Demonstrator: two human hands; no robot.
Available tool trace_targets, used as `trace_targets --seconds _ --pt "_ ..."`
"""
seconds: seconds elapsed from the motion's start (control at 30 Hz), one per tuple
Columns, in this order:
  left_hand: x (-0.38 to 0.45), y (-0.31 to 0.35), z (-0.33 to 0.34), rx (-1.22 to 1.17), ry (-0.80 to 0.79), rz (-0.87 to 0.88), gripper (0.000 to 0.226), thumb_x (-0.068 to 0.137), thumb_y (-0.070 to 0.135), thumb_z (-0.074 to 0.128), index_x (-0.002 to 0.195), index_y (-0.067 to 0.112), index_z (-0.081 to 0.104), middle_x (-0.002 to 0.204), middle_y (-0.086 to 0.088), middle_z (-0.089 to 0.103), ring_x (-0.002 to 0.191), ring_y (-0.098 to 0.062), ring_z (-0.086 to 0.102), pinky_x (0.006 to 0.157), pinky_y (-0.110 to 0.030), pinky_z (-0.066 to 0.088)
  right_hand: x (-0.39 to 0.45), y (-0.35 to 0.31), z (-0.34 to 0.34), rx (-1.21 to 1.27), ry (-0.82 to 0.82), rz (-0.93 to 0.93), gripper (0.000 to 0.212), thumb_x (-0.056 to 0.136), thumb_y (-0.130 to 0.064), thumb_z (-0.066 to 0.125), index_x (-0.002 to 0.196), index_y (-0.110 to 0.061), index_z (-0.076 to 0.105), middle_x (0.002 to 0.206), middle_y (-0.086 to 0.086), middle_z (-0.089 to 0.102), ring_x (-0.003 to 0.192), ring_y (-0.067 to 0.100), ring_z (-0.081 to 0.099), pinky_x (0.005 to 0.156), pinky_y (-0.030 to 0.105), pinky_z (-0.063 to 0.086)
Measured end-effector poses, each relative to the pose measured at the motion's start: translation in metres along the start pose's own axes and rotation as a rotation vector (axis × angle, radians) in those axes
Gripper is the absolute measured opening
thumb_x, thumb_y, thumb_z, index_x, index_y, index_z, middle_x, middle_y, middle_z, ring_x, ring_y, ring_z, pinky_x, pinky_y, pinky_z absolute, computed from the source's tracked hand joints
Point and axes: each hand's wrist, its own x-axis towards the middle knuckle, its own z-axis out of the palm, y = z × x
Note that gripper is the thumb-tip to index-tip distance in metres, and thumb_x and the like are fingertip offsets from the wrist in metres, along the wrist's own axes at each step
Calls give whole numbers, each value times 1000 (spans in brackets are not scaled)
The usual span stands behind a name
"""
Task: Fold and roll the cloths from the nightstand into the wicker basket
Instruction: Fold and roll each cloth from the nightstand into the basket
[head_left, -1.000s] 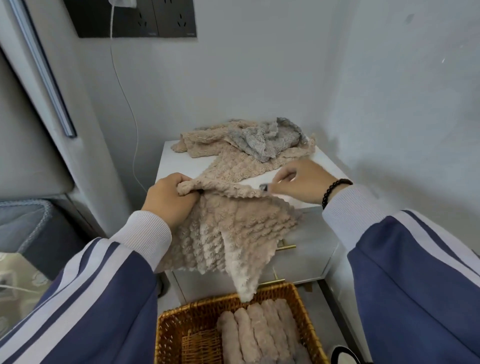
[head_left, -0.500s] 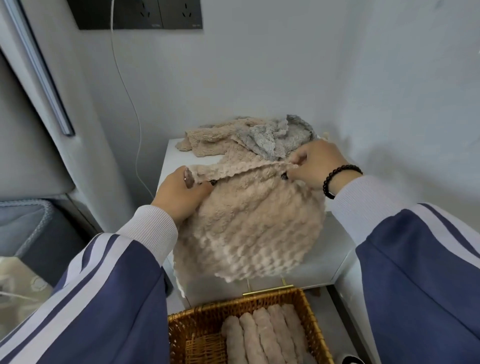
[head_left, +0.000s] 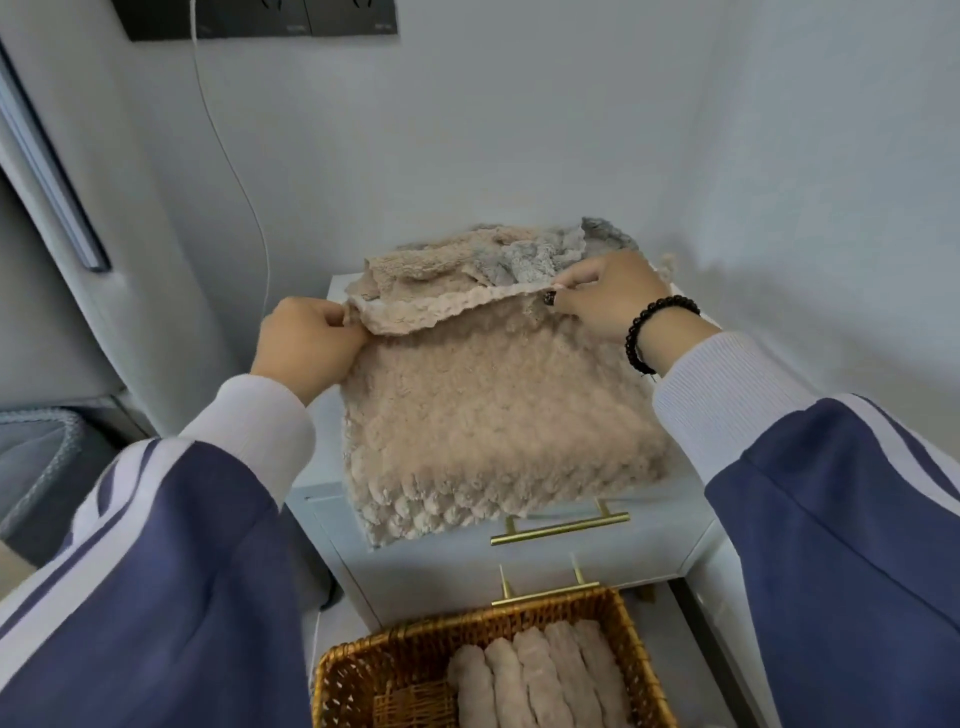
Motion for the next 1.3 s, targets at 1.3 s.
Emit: trace_targets --seconds 1.3 --pt "-84 -5 -31 -960 -77 -553 37 99 40 47 112 7 56 110 -14 62 94 -32 64 79 -48 55 -117 24 11 560 -50 459 41 85 10 57 119 -12 59 101 7 58 62 16 55 66 26 56"
